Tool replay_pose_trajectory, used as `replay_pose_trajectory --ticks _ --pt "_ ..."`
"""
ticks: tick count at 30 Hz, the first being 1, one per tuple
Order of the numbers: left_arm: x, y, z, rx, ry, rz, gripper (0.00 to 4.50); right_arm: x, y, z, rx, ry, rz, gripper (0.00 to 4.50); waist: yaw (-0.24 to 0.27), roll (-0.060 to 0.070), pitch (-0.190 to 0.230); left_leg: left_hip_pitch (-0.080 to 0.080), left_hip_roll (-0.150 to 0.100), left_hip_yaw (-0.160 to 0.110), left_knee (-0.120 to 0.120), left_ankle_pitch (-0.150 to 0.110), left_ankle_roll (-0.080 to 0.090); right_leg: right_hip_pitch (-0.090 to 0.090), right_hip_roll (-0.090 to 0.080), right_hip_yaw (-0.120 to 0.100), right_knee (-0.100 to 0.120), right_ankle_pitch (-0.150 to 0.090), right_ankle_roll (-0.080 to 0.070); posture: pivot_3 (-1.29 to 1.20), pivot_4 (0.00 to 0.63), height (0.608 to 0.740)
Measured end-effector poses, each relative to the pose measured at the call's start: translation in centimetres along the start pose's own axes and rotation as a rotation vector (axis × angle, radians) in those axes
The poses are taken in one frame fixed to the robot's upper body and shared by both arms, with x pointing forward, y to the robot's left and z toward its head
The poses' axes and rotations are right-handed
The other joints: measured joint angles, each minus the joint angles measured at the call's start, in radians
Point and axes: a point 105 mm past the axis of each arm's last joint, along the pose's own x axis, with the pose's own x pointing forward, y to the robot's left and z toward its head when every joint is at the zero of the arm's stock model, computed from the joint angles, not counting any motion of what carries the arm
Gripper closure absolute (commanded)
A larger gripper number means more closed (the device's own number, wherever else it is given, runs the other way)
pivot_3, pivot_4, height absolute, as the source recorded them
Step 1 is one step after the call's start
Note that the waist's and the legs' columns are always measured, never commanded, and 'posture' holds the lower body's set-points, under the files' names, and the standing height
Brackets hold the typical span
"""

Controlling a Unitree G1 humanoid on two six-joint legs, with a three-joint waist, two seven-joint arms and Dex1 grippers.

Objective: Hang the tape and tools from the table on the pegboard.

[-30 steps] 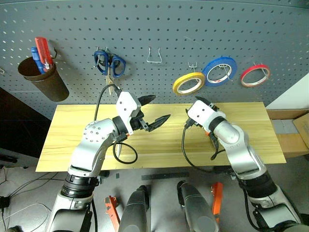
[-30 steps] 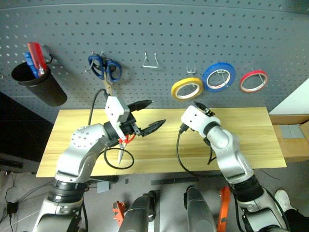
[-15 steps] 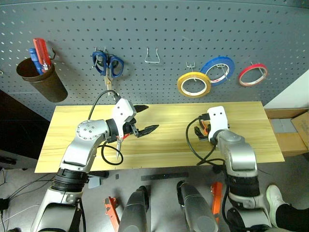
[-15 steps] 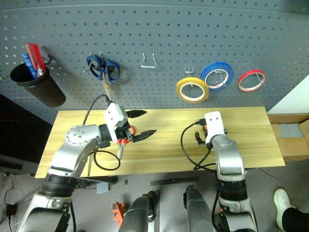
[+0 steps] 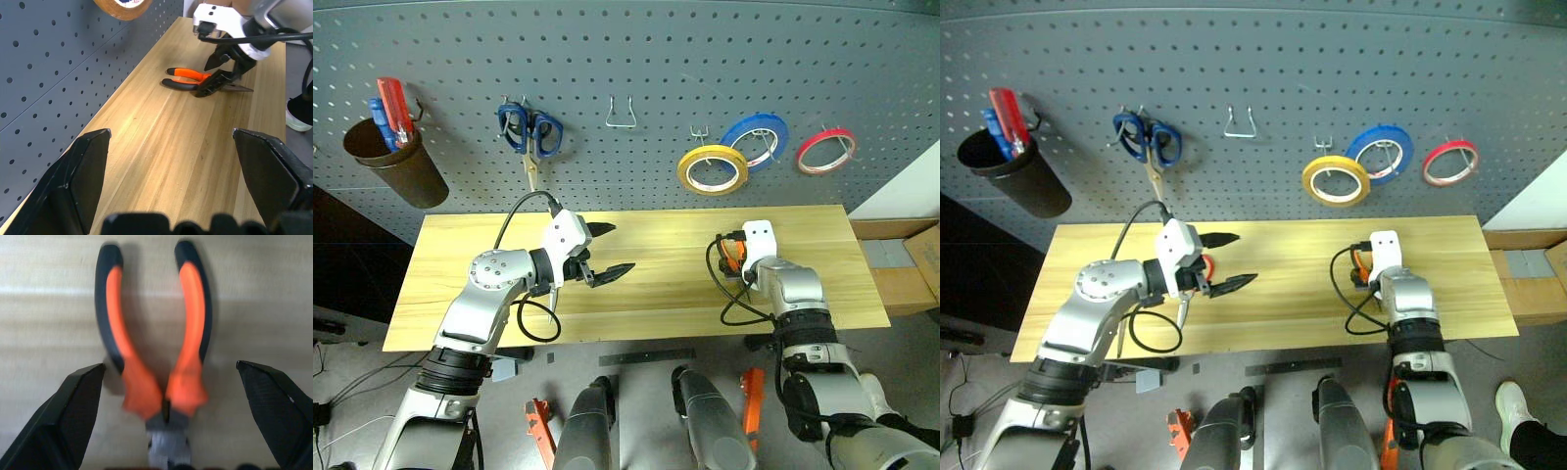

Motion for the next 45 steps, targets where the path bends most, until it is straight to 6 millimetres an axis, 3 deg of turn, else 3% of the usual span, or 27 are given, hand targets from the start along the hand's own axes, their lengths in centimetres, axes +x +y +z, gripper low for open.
replay_pose_trajectory --ticks 5,8,12,19,24,29,32,35,40,45 --pt "0.0 0.0 0.0 0.000 0.001 0.003 0.20 0.7 -0.2 0.3 0.028 0.022 0.016 0.04 0.000 -0.004 -0.004 0.001 0.000 0.000 0.001 0.000 0.000 0.001 0.000 0.000 0.000 0.000 0.000 -0.10 0.295 0.740" --pt "0.0 -0.1 -0.2 -0.004 0.004 0.006 0.20 1.0 -0.2 0.0 0.042 0.046 0.024 0.65 0.000 -0.005 -0.011 0.001 0.000 -0.001 0.001 0.000 0.000 0.001 0.000 0.000 0.000 0.000 0.000 -0.10 0.292 0.740" --pt "-0.1 -0.1 -0.4 -0.012 0.005 0.020 0.20 1.2 -0.1 -0.2 0.020 0.051 0.023 1.98 0.000 -0.006 -0.018 0.001 0.000 -0.001 0.001 0.000 0.000 0.002 0.000 -0.001 0.000 0.000 0.000 -0.10 0.289 0.740" --pt "-1.0 0.6 -0.6 -0.068 -0.028 0.129 0.20 0.7 0.9 -0.6 -0.003 0.008 0.001 2.01 0.001 -0.006 -0.020 0.001 0.000 -0.001 0.001 0.000 0.000 0.001 0.000 0.000 0.000 0.000 0.000 -0.09 0.282 0.740" --pt "-3.2 1.3 -0.8 -0.145 -0.052 0.233 0.20 -3.8 3.9 -1.3 -0.029 -0.066 0.082 2.01 0.000 -0.006 -0.020 -0.002 0.001 -0.004 -0.001 0.000 0.000 -0.004 0.000 0.002 0.002 0.000 0.000 -0.10 0.279 0.740" --pt "-4.6 1.7 -0.2 -0.164 -0.090 0.276 0.20 -10.3 8.9 1.9 -0.134 -0.261 0.235 2.01 0.000 -0.006 -0.021 -0.001 0.001 -0.005 0.000 0.000 0.000 -0.003 0.000 0.001 0.002 0.000 0.000 -0.10 0.274 0.740" --pt "-5.6 2.0 -0.2 -0.178 -0.110 0.300 0.20 -13.0 11.4 3.7 -0.199 -0.367 0.311 2.01 0.000 -0.006 -0.021 -0.001 0.001 -0.004 0.001 0.000 0.000 -0.003 0.000 0.001 0.002 0.000 0.000 -0.09 0.263 0.740" --pt "-6.8 2.7 0.3 -0.139 -0.134 0.342 0.20 -15.4 13.1 7.0 -0.249 -0.510 0.352 2.01 0.002 -0.007 -0.022 -0.001 0.001 -0.005 0.001 0.000 0.000 -0.003 0.000 0.001 0.001 0.000 0.000 -0.07 0.250 0.740" --pt "-7.7 3.4 0.9 -0.100 -0.159 0.395 0.20 -17.8 14.6 11.6 -0.266 -0.686 0.394 2.01 0.005 -0.010 -0.033 -0.001 0.001 -0.005 -0.001 0.000 -0.001 -0.003 -0.001 0.000 0.000 0.000 -0.001 -0.04 0.220 0.740" --pt "-7.6 3.6 2.0 -0.076 -0.185 0.419 0.20 -18.1 15.9 16.3 -0.230 -0.791 0.418 2.01 0.007 -0.011 -0.043 -0.001 0.000 -0.005 -0.001 0.000 -0.001 -0.003 -0.002 -0.001 0.000 0.001 -0.002 -0.01 0.207 0.740"
